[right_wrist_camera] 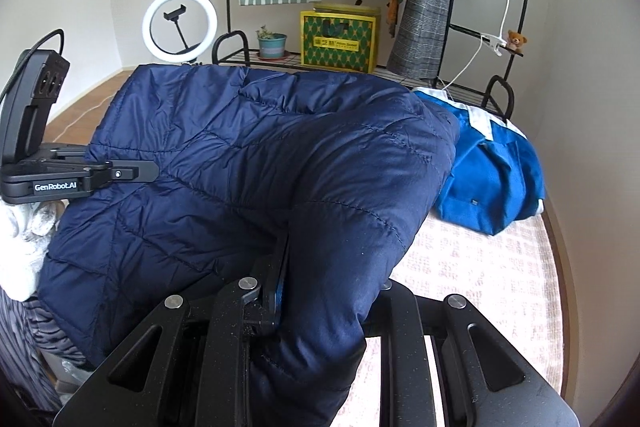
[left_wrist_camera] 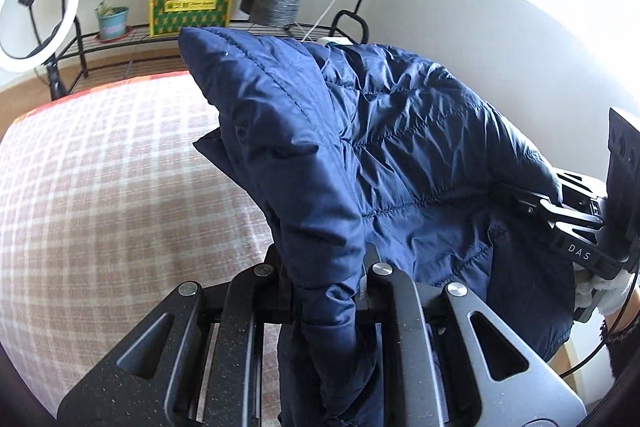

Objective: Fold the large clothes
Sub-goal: 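Lift the gripped jacket bundle with both tools and carry it toward the clothes rack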

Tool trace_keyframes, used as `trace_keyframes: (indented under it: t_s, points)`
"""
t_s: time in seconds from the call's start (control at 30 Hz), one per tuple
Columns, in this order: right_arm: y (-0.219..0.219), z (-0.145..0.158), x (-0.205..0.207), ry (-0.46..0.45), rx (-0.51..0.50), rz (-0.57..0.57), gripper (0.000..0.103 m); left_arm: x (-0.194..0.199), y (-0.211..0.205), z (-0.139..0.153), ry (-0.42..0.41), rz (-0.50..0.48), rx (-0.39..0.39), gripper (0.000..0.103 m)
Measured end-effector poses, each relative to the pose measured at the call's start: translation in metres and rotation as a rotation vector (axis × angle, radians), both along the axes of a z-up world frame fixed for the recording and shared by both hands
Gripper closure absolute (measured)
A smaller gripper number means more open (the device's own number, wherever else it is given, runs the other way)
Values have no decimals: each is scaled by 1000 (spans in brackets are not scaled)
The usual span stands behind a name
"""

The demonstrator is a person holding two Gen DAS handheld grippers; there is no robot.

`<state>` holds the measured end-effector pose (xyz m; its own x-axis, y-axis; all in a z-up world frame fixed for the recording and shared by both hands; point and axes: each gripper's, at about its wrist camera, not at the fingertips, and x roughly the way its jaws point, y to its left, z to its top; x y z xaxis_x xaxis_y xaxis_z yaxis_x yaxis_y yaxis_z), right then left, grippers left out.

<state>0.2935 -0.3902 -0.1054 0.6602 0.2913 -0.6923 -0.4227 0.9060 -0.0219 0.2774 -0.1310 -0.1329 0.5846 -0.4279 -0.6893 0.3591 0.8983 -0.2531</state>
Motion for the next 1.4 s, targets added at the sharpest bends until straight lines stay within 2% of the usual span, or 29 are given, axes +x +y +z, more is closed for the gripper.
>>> trace_keyframes:
  t_s: [0.4, 0.7, 0.9, 1.1, 1.4]
  points:
    - [-23, -2, -7, -40, -49, -43, 84, 15, -34, -9, -8, -55, 23, 89]
    - [-53, 12, 9, -100, -84, -93, 84, 46, -76, 0, -60, -92, 4, 89]
    - [-75, 26, 38, -154, -144, -122, 84, 85, -106, 8, -104, -109, -9, 89]
    - [-98, 45, 85, -224, -214, -137, 85, 135, -134, 21, -159, -107, -24, 89]
    - [-131, 57, 152, -292, -254, -191, 85, 204, -174, 33, -229, -95, -26, 89]
